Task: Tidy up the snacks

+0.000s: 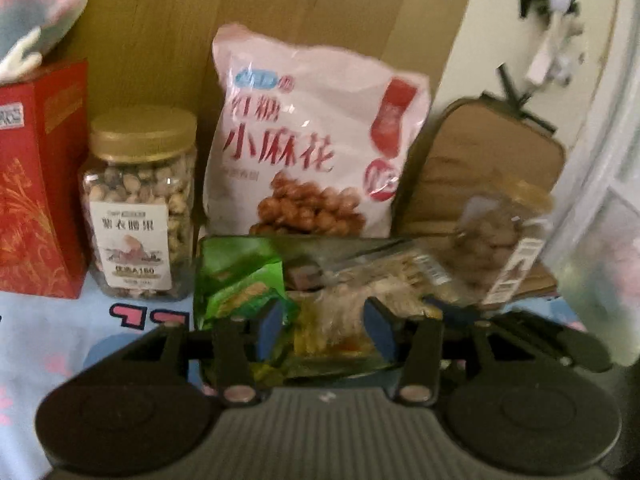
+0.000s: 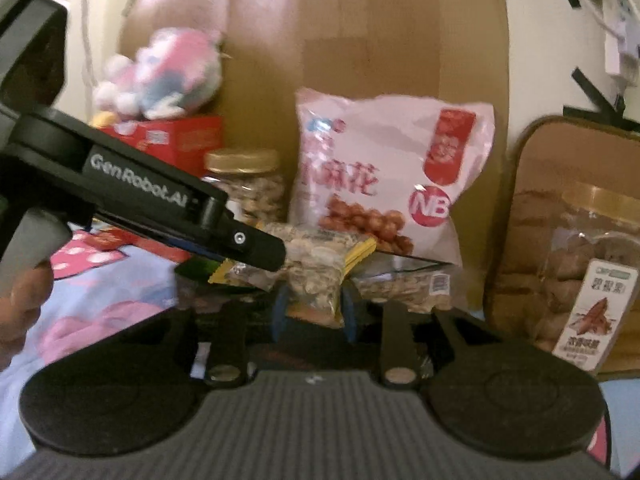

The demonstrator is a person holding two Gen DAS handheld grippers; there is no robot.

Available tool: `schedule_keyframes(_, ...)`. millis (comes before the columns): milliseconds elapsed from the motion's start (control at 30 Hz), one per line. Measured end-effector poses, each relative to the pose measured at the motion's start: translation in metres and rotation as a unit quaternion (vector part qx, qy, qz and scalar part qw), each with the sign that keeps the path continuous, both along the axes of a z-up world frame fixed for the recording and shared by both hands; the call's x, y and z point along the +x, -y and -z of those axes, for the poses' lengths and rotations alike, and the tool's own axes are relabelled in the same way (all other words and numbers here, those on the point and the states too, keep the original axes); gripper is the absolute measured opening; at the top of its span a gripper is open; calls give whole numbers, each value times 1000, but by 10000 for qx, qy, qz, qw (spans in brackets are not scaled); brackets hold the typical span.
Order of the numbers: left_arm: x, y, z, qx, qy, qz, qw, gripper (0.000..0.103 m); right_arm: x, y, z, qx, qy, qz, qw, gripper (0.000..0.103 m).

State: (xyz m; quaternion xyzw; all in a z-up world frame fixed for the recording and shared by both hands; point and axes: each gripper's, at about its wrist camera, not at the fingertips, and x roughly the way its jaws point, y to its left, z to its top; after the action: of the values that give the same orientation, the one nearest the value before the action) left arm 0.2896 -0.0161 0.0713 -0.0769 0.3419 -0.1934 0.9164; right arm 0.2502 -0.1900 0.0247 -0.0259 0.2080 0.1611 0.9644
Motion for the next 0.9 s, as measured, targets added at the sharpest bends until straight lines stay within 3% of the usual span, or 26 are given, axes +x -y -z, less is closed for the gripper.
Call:
schedule_keyframes(133,-6,2,8,37,20,43,10000,46,-2,13,0,365,-97,108,9992,38)
schedule_keyframes(300,-25,7,5,132,131,80,9998,46,-20,16,-4,471,-58,116,9988,38)
schedule_keyframes(467,-60,10,-11,264,429,201,9985,46,-40,21,-7,635,-53,131,9979,38)
schedule_keyframes(600,-91,9,-11,253,443,328,9982,46,-69,29,-6,787,-119,151,9967,38)
schedule_keyframes(900,-142,5,38,38,-513,667,9964,46,-130,44,22,723,-900,26,9933,38)
